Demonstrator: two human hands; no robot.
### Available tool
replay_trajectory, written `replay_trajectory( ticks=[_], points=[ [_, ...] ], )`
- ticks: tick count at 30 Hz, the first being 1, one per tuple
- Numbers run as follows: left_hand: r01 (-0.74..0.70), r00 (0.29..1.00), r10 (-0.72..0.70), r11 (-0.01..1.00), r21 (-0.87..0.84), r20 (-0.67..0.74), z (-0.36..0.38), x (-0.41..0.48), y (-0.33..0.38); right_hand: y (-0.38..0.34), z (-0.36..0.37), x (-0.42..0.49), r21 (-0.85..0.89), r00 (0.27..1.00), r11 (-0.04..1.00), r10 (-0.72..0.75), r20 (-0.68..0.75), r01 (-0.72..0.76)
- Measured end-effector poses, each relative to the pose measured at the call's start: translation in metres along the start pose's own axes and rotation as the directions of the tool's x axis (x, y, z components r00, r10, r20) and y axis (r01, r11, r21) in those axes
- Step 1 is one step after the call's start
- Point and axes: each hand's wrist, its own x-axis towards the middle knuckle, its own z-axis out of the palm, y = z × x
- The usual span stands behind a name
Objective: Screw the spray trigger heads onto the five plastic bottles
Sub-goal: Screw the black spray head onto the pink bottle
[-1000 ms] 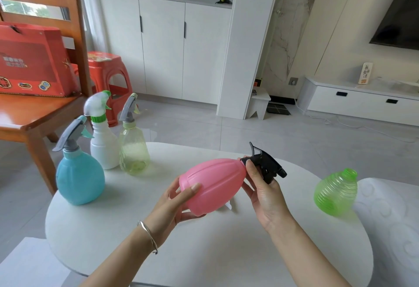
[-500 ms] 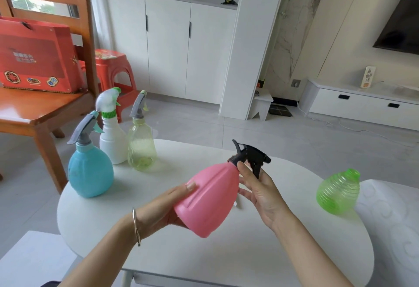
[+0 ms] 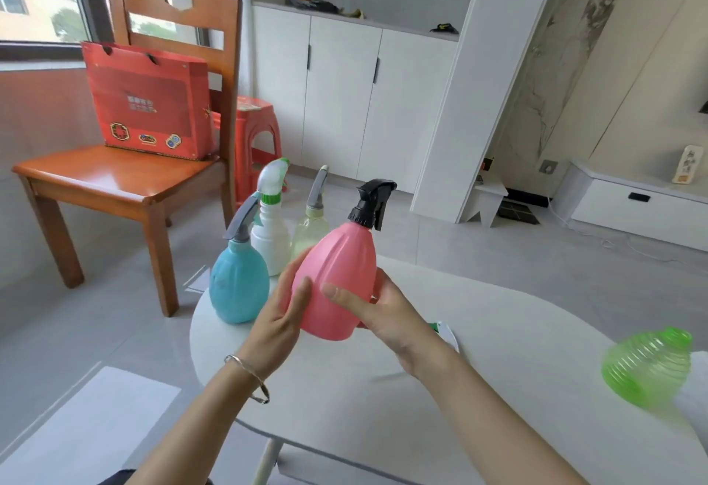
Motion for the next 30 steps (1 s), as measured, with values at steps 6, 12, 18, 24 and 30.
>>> replay_trajectory(
  ticks=[6,12,18,24,30],
  points=[
    [-0.049,0.985,0.089,0.967,0.250,-0.150,-0.054,-0.003,-0.008,0.015,0.022,0.029,-0.099,0.997,0.992,-0.075,0.036,0.078],
    [0.088,0.860,0.168,0.881,0.464,-0.482,-0.100,0.007,-0.034,0.042,0.028,0.060,-0.223,0.996,0.973,-0.046,0.081,0.063],
    [0.297,0.913,-0.101,0.827,0.477,-0.395,-0.110,0.014,-0.070,0.070,0.034,0.081,-0.241,0.989,0.970,0.003,0.146,0.032],
    [0.304,0.921,-0.124,0.821,0.483,-0.369,-0.114,0.021,-0.078,0.079,0.034,0.094,-0.285,0.974,0.958,0.055,0.220,0.011],
    [0.283,0.931,-0.112,0.820,0.498,-0.346,-0.114,0.024,-0.079,0.081,0.047,0.094,-0.343,0.990,0.939,0.034,0.137,0.015]
  ],
)
